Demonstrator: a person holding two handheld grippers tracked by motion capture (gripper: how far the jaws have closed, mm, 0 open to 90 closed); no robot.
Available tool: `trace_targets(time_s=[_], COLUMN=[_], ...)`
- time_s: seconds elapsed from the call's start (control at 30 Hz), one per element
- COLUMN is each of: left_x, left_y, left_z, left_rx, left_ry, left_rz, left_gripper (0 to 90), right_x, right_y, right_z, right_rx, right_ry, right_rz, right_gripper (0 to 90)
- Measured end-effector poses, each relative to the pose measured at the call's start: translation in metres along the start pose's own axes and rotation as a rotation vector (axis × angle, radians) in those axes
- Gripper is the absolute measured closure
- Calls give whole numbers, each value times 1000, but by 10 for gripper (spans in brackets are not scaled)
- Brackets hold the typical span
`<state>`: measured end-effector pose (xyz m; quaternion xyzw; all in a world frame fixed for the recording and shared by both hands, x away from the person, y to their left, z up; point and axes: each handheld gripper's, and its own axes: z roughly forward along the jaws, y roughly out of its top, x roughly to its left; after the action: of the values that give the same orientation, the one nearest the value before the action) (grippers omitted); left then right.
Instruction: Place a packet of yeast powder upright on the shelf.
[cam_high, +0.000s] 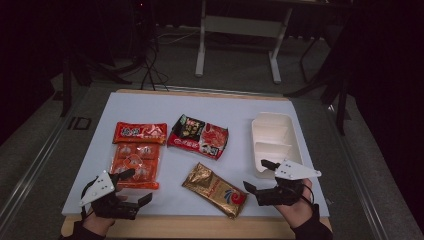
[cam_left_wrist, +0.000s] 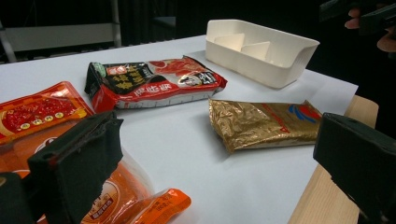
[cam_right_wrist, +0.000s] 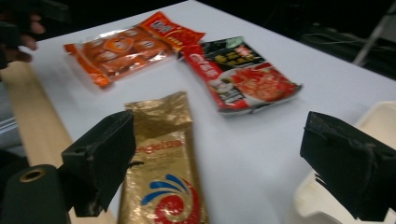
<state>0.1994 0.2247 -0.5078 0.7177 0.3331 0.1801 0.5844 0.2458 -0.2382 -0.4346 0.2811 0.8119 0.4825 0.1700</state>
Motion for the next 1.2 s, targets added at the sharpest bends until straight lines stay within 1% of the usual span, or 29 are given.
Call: trace_targets(time_s=[0.07,0.13,0.27,0.4,0.43,0.47,0.57,0.6,0.7,0.83,0.97,1.03,1.07,1.1,1.2], left_x=[0,0,0,0,0,0,-1,-1,-1,0,0,0,-1,-1,-1], left_y=[0,0,0,0,0,-1,-1,-1,-1,-1,-1,0,0,-1,-1], left_z=[0,0,0,1,1,1,1,1,1,1,1,1,1,1,1], left_rx=[0,6,5,11,10,10,16,15,18,13,19,9,9,13,14], left_ry=[1,0,-1,-3,-3,-4,-2,-3,-3,-2,-2,-2,-3,-4,-6], left_rz=[0,0,0,1,1,2,4,1,4,-2,1,3,3,5,3], left_gripper=[10,10,10,10,10,10,10,10,10,10,10,10,10,10,10], right_x=[1,2,3,2,3,2,2,2,3,6,9,9,10,10,10], right_y=[3,6,13,18,19,20,24,24,26,28,30,31,32,32,34], right_z=[3,6,11,19,21,24,30,32,39,46,56,62,65,68,78], right_rx=[1,12,14,24,27,34,43,47,55,66,79,86,90,100,104], right_ry=[18,18,20,53,49,58,79,77,78,95,110,118,118,128,139], right_rz=[-8,-15,-30,-32,-36,-40,-29,-26,-42,-42,-50,-54,-61,-62,-64], right_gripper=[103,104,114,126,127,128,134,140,142,149,150,150,161,168,179])
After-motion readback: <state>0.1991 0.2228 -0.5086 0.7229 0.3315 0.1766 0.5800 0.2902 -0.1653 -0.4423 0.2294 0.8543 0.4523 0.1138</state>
